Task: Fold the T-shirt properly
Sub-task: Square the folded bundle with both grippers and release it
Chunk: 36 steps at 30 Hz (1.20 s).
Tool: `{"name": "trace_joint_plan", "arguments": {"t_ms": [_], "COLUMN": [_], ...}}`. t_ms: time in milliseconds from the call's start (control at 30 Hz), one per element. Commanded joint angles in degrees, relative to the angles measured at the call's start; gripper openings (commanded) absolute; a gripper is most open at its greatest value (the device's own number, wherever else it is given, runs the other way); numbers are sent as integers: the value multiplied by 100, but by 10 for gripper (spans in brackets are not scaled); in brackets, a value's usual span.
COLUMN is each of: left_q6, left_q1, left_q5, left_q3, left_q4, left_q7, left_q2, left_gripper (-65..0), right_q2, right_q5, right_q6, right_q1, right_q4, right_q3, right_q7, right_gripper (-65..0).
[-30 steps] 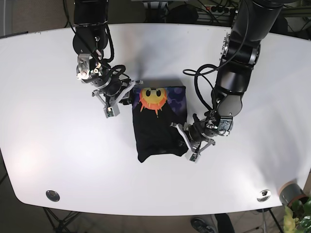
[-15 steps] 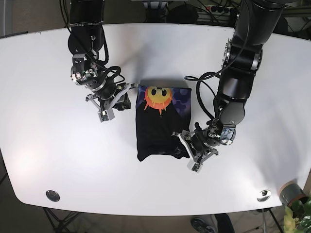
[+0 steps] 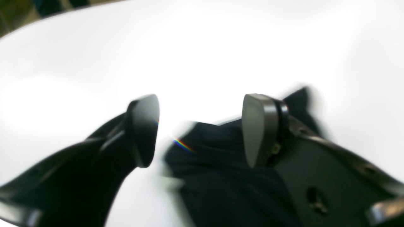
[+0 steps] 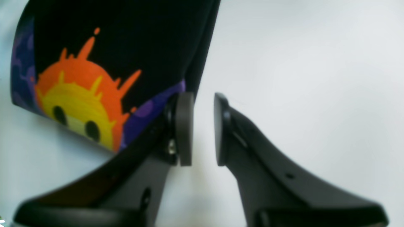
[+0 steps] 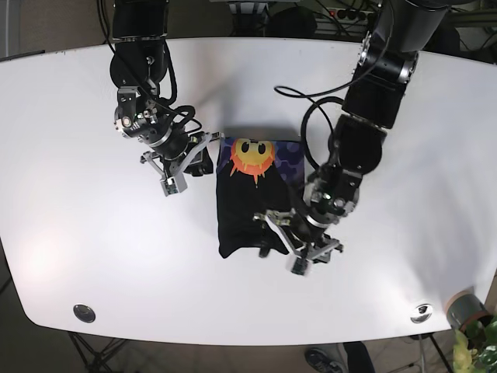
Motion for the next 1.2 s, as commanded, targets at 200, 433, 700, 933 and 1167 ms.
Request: {"name": "trace_joint_plan", "arguments": {"t_ms": [200, 433, 700, 933, 1167], "left_q6": [1102, 1102, 1102, 1102, 1058], "left_q1": [713, 1223, 1513, 1742, 2006], "left_q5": [958, 1635, 1635, 1635, 1635], "left_q3": [362, 344, 327, -253, -614], "left_q4": [968, 942, 168, -807, -790], "left_q7": [-185, -483, -941, -1512, -1556], "left_q2": [542, 911, 911, 911, 621], "left_gripper": [-207, -207, -206, -204, -204], "right_q2": [17, 26, 26, 26, 26], "right_q5": [51, 51, 51, 51, 51], "right_q6": [32, 32, 32, 32, 32], "right_q1": [249, 266, 275, 275, 284], "right_q4": [105, 96, 96, 96, 96], "right_q3": [581, 862, 880, 880, 880], "right_q7": [92, 74, -49, -49, -49], "right_gripper": [-549, -547, -547, -547, -547]}}
